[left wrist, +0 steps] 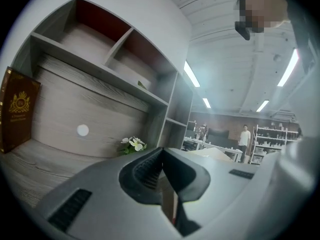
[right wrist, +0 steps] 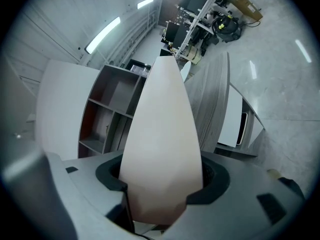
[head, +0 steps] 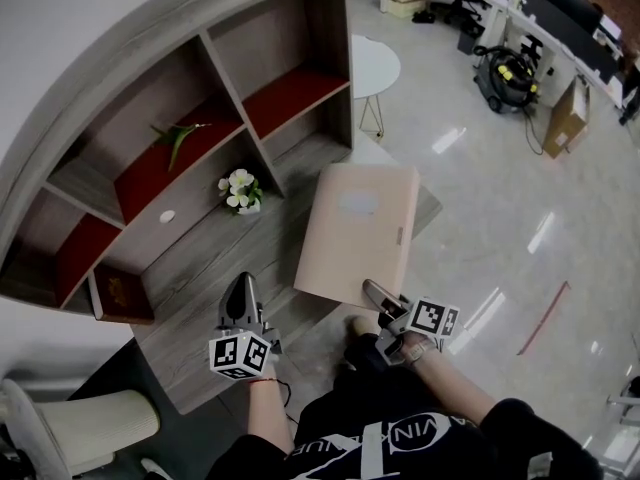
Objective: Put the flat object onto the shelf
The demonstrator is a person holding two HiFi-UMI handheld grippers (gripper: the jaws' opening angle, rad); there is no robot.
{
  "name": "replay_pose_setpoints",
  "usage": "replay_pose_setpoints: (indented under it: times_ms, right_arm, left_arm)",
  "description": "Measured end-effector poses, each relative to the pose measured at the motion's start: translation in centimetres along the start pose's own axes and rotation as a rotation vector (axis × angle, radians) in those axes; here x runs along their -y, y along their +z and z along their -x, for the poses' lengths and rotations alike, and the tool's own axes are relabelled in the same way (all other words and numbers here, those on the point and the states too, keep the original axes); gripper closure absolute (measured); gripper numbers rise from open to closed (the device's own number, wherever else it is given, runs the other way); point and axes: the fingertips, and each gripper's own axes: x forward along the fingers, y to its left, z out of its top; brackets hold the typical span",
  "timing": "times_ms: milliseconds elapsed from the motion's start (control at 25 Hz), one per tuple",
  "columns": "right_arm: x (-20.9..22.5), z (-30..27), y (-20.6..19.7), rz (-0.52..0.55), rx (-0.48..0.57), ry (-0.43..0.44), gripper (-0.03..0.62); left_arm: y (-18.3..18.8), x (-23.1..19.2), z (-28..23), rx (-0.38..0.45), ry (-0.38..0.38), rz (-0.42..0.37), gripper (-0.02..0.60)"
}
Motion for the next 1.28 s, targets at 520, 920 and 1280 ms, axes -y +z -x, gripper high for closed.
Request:
replay_pose_setpoints:
  times_ms: [520, 920, 1280]
  right_arm:
    - [1.4, -4.4, 2.9, -0.107, -0.039, -0.020, 0.298]
    - [1.3, -7.8, 5.0, -0.134, -0.043, -0.043, 0.296]
    - [1.4, -9.8, 5.8, -0.094, -0.087, -0.122, 0.275]
  left_arm:
    - [-0.8, -0.2, -2.7, -0.009, 0.033, 0.022, 0.577]
    - [-2.2, -0.3, -2.3, -0.042, 0.060, 0.042, 0.577]
    - [-2.5, -0.8, -1.0, -0.053, 0.086, 0.047, 0.577]
